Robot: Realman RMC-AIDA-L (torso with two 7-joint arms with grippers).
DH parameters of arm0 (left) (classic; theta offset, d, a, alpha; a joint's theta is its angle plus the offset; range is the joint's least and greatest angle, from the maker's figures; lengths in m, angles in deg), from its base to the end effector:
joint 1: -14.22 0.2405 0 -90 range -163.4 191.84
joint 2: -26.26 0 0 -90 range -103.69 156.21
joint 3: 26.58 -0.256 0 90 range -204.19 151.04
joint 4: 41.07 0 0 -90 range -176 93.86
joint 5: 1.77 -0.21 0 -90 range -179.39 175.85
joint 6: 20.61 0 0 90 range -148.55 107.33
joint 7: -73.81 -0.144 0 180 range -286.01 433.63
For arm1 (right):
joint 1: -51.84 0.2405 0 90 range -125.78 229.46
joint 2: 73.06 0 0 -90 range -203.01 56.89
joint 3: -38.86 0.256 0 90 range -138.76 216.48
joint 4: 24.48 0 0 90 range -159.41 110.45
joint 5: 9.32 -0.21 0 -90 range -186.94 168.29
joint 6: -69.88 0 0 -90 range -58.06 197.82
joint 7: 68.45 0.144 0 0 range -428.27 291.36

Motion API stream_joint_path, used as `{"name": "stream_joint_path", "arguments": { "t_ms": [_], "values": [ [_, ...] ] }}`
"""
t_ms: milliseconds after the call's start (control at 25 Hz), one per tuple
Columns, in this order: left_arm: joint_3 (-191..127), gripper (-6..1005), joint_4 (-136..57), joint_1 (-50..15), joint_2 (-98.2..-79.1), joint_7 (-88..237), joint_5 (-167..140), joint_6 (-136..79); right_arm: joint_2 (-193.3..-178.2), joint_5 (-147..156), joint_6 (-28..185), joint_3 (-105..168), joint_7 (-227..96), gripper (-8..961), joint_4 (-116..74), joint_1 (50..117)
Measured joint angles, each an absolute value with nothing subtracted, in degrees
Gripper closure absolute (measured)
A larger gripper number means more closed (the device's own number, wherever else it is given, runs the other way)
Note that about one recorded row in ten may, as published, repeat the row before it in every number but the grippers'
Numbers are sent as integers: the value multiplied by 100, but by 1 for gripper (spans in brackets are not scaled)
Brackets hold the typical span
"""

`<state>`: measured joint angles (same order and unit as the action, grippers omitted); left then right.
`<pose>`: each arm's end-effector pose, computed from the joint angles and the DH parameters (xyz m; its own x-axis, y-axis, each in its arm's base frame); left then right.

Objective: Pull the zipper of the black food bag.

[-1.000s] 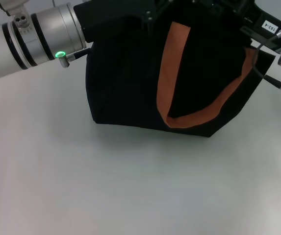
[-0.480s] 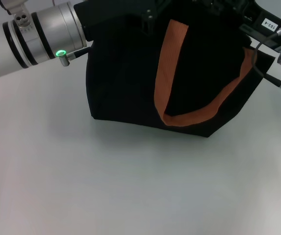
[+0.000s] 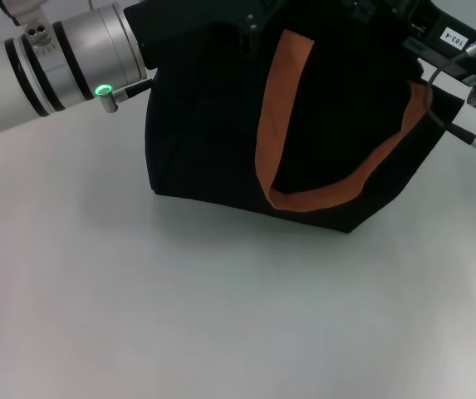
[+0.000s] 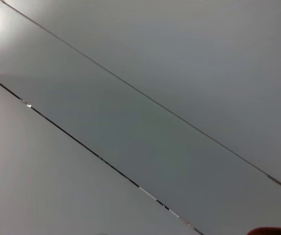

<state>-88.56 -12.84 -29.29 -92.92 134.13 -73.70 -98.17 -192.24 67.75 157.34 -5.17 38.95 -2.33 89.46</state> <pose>-0.1312 0.3967 -0.0183 0.6535 -0.0864 0.7520 0.2226 -0.9276 -0.3000 0.1917 0.3728 0.0087 0.0326 -0.6216 -0.7826 -0.6591 -0.6021 0.4507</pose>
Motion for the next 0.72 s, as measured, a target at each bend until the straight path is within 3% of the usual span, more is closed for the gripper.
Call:
{"name": "stream_joint_path", "arguments": {
  "t_ms": [600,720],
  "values": [
    [-8952,969,-1287,-2928,-9292,13384,-7292,-9752,-19232,6771,15706,-508,3894,339,-309,9018],
    [-8967,969,-1287,-2928,-9292,13353,-7253,-9750,-19232,6770,15702,-508,3859,399,-409,9044]
  ]
}}
